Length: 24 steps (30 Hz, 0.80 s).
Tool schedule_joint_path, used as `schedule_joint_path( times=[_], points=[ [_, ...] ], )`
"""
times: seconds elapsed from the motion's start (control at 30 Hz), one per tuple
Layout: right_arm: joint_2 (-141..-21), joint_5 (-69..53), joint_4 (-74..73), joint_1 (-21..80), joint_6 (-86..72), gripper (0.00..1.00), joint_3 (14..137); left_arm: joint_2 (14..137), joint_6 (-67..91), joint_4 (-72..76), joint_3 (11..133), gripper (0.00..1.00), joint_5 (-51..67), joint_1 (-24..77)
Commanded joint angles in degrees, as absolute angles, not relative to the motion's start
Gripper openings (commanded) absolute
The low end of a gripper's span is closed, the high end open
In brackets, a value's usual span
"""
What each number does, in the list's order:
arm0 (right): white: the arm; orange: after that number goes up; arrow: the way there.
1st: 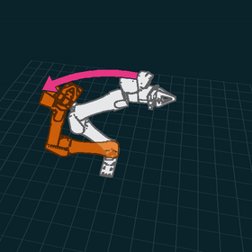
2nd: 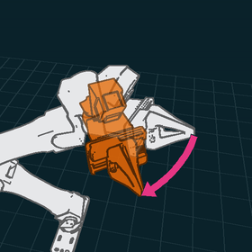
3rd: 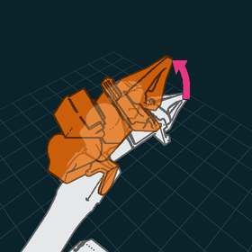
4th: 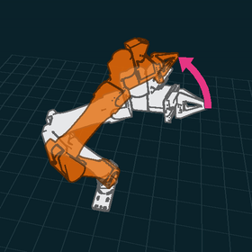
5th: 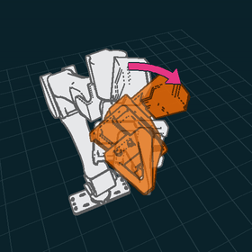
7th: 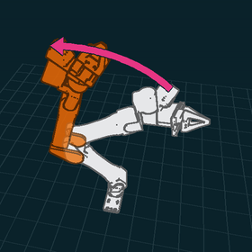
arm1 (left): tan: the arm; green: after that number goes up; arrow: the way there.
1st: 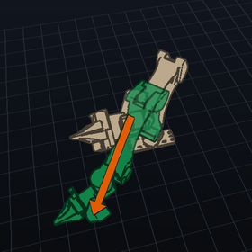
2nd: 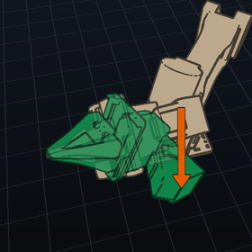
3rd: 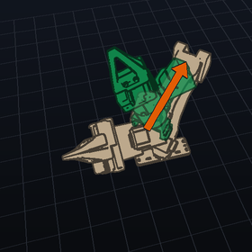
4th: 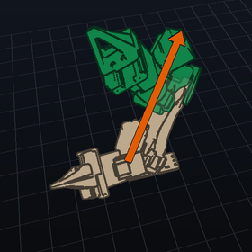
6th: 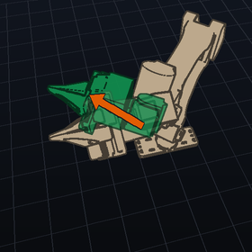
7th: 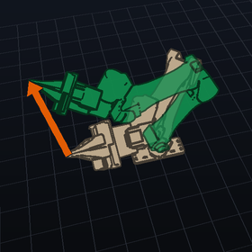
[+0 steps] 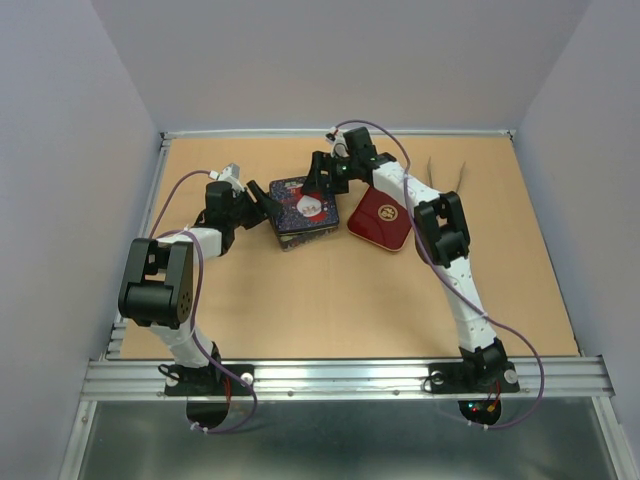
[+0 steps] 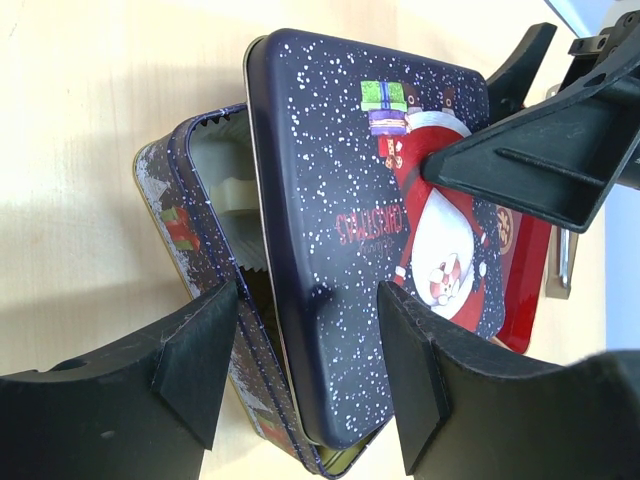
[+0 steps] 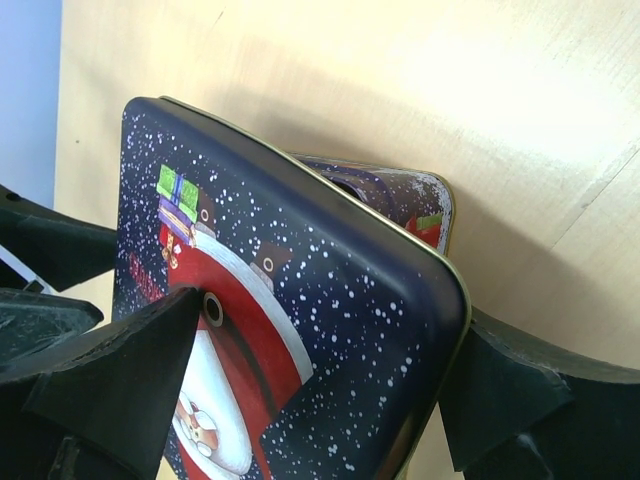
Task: Pack the chocolate
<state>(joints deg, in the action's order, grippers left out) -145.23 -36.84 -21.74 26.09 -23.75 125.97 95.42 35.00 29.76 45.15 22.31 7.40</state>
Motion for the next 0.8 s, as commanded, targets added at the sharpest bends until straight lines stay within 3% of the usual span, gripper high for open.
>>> schedule_joint_path(
  times=[0.0, 0.37, 0.77],
  points=[
    [-141.8, -38.9, -24.1, 31.6, -23.4, 0.94, 128.3, 94.0, 35.2, 33.9, 46.3, 0.68, 25.5, 8.4],
    [-137.7, -34.9, -24.1, 32.3, -22.8, 1.0, 126.4, 93.1, 35.2, 34.0, 45.2, 0.68, 25.6, 9.1],
    [-133.3, -26.9, -23.9, 32.6, -22.5, 1.0, 123.5, 91.3, 35.7, 34.1, 42.7, 0.68, 24.4, 9.1]
  ],
)
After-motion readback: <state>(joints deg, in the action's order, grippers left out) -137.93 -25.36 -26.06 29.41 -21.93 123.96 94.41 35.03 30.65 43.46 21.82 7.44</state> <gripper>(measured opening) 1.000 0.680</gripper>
